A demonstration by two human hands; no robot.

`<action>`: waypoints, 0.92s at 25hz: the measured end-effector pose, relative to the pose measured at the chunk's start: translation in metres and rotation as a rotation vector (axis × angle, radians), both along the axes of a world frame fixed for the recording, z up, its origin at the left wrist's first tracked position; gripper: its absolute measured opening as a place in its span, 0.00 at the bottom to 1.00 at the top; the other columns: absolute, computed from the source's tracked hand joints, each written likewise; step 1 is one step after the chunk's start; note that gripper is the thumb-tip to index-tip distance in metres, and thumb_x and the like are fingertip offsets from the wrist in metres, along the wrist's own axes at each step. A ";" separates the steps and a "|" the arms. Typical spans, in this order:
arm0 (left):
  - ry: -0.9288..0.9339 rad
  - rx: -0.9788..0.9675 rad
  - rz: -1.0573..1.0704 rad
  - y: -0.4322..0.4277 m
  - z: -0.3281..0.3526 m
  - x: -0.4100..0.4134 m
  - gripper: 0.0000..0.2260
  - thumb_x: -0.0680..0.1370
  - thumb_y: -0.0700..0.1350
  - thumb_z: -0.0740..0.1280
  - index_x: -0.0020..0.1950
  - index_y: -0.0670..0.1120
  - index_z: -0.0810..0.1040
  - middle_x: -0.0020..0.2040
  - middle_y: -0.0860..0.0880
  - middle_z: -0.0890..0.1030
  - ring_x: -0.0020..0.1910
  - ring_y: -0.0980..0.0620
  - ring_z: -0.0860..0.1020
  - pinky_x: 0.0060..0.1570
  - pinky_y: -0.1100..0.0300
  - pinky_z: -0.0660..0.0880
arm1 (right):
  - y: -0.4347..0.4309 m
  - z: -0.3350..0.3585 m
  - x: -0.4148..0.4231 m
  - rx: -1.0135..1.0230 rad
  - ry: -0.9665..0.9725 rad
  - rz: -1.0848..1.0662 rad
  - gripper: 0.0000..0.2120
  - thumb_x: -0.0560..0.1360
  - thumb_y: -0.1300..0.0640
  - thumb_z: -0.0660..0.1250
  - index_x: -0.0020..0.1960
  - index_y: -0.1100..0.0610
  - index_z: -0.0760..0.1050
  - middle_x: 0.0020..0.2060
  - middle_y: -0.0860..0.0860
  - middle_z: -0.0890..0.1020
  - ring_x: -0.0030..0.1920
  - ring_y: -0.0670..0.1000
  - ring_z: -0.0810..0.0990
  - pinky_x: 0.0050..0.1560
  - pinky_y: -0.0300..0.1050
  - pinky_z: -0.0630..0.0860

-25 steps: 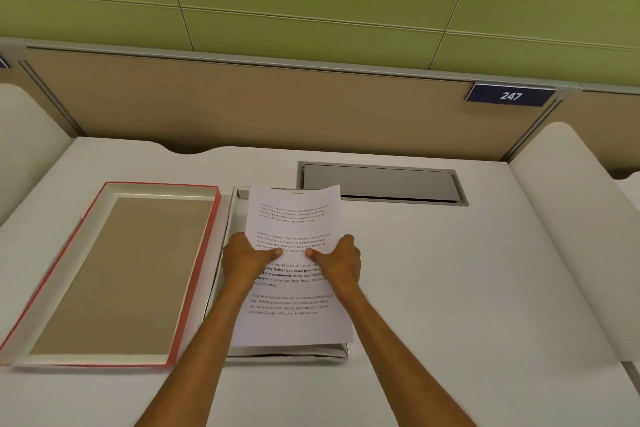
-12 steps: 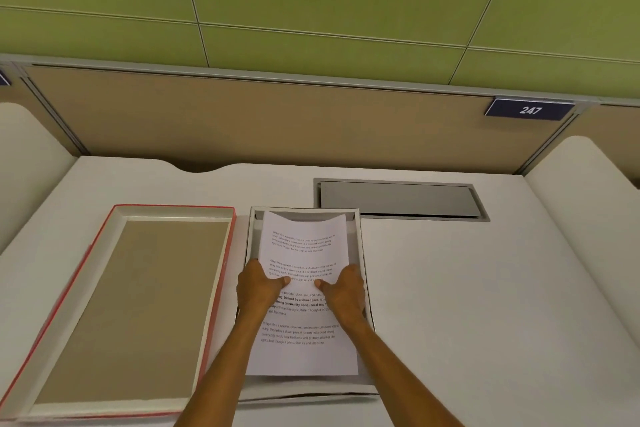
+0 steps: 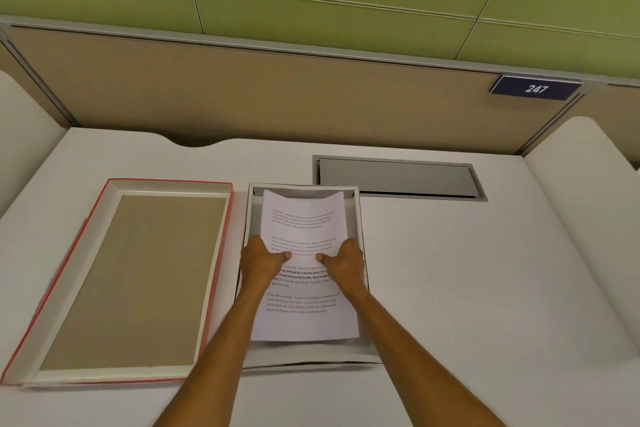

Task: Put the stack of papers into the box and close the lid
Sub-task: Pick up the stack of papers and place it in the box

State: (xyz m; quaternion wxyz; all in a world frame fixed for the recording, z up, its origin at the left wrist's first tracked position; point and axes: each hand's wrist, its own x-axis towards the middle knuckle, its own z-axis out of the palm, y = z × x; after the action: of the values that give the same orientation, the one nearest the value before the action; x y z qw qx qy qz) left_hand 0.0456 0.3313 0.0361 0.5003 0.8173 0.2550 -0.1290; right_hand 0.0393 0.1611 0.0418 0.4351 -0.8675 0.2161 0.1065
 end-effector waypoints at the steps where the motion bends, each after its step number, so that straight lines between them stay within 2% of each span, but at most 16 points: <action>1: 0.002 -0.003 0.003 0.000 0.000 -0.001 0.17 0.70 0.42 0.78 0.56 0.40 0.79 0.56 0.40 0.84 0.43 0.47 0.81 0.32 0.60 0.76 | 0.000 -0.001 -0.001 0.006 0.000 -0.002 0.26 0.70 0.56 0.76 0.59 0.63 0.67 0.57 0.58 0.79 0.56 0.57 0.81 0.43 0.40 0.77; 4: 0.006 0.010 0.010 0.000 0.002 -0.001 0.19 0.70 0.43 0.78 0.57 0.40 0.79 0.57 0.40 0.84 0.49 0.42 0.83 0.34 0.59 0.77 | 0.000 -0.002 0.001 0.026 0.007 -0.015 0.26 0.70 0.56 0.76 0.60 0.63 0.67 0.57 0.58 0.79 0.56 0.57 0.81 0.42 0.41 0.77; 9: 0.021 0.030 0.011 0.003 0.002 -0.002 0.20 0.69 0.44 0.78 0.58 0.40 0.78 0.57 0.40 0.83 0.51 0.41 0.83 0.35 0.58 0.77 | -0.002 -0.005 0.003 0.026 0.016 -0.019 0.26 0.70 0.56 0.77 0.60 0.63 0.67 0.57 0.58 0.80 0.55 0.57 0.81 0.40 0.38 0.76; 12: 0.004 0.035 0.025 0.002 -0.002 -0.004 0.21 0.69 0.43 0.78 0.58 0.40 0.77 0.58 0.40 0.83 0.52 0.41 0.83 0.33 0.61 0.74 | -0.002 -0.009 0.002 0.030 0.021 -0.023 0.27 0.69 0.56 0.77 0.60 0.64 0.66 0.57 0.58 0.79 0.57 0.57 0.80 0.47 0.43 0.78; 16: -0.054 0.069 0.063 -0.002 -0.001 -0.009 0.24 0.69 0.42 0.79 0.60 0.39 0.74 0.59 0.39 0.82 0.55 0.39 0.82 0.42 0.55 0.77 | -0.001 -0.009 0.000 0.015 -0.003 -0.021 0.31 0.70 0.57 0.77 0.64 0.65 0.65 0.61 0.60 0.76 0.62 0.58 0.77 0.59 0.48 0.78; 18: -0.110 0.094 0.073 -0.007 0.000 -0.015 0.24 0.69 0.41 0.79 0.60 0.38 0.74 0.59 0.39 0.82 0.56 0.38 0.81 0.43 0.55 0.77 | -0.001 -0.009 -0.002 -0.013 -0.015 -0.021 0.31 0.69 0.57 0.77 0.65 0.65 0.65 0.61 0.61 0.75 0.63 0.58 0.76 0.62 0.50 0.77; 20: -0.160 0.126 0.085 -0.012 0.004 -0.020 0.24 0.69 0.41 0.79 0.60 0.39 0.74 0.59 0.39 0.82 0.55 0.39 0.82 0.41 0.58 0.76 | 0.000 -0.009 -0.005 -0.020 -0.027 -0.024 0.30 0.69 0.58 0.77 0.64 0.64 0.66 0.61 0.60 0.76 0.62 0.57 0.76 0.61 0.50 0.78; 23: -0.184 0.167 0.079 -0.013 0.008 -0.025 0.26 0.69 0.44 0.79 0.63 0.40 0.73 0.60 0.40 0.81 0.57 0.39 0.81 0.48 0.50 0.80 | 0.000 -0.007 -0.010 -0.005 -0.045 -0.029 0.28 0.70 0.59 0.76 0.63 0.63 0.66 0.60 0.58 0.76 0.61 0.57 0.77 0.57 0.46 0.78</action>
State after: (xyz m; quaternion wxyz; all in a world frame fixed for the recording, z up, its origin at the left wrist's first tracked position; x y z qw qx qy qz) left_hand 0.0210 0.3186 0.0442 0.4566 0.8539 0.2496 -0.0120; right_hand 0.0297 0.1611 0.0344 0.4391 -0.8676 0.2191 0.0799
